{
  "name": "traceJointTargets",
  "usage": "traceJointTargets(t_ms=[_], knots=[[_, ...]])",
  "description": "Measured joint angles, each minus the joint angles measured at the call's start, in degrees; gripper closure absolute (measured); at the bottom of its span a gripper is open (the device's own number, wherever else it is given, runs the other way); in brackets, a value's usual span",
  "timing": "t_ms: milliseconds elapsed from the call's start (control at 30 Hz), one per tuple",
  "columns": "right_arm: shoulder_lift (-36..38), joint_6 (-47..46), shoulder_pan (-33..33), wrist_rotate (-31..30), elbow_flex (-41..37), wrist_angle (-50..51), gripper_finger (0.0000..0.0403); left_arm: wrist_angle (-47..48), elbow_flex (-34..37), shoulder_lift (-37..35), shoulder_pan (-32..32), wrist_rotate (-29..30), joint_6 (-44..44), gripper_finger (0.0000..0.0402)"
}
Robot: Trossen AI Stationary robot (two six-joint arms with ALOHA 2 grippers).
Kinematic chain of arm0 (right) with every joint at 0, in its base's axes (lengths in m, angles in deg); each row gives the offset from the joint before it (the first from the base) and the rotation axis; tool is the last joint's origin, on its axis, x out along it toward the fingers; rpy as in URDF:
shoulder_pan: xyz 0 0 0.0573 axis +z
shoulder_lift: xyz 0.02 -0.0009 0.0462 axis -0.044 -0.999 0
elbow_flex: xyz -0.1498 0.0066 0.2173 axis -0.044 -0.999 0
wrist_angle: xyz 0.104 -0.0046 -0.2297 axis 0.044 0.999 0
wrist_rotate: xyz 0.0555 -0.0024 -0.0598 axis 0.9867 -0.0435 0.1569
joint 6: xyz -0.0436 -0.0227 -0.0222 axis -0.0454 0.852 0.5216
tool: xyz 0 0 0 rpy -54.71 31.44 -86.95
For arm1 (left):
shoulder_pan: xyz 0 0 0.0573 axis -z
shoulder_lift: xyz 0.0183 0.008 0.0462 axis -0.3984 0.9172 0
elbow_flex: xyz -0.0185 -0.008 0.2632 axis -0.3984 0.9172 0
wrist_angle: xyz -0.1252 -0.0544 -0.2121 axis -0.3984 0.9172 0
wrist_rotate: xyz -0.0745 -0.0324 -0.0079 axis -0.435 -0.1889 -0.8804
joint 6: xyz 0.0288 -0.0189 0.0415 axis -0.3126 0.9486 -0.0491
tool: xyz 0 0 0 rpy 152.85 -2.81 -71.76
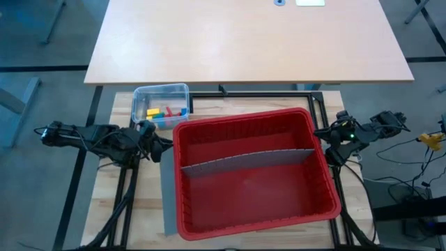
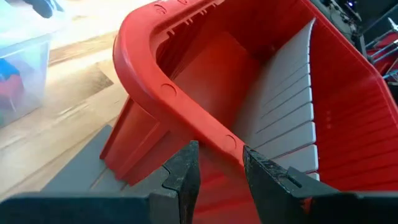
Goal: Sort blocks
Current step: Insert the bin divider into the red bin
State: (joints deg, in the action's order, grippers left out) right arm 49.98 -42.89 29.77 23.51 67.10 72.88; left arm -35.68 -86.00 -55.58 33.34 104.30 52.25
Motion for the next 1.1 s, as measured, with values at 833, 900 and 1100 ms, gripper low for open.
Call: traceJointTargets(t_ms=[833, 900, 1100], knots=[[0.02, -5.52, -0.02, -0.69, -0.04, 5.36, 0.0278, -2.67, -0.11, 3.87, 0.0, -0.2, 2.32, 0.0312], [0.02, -5.52, -0.02, -1.08, -0.04, 5.31, 0.0295, -3.46, -0.11, 4.28, -0.02, -0.75, 2.3, 0.0331], [0.02, -5.88, -0.02, -4.87, -0.06, 5.23, 0.0364, -6.22, -0.11, 5.95, -0.02, -3.35, 1.84, 0.0396]])
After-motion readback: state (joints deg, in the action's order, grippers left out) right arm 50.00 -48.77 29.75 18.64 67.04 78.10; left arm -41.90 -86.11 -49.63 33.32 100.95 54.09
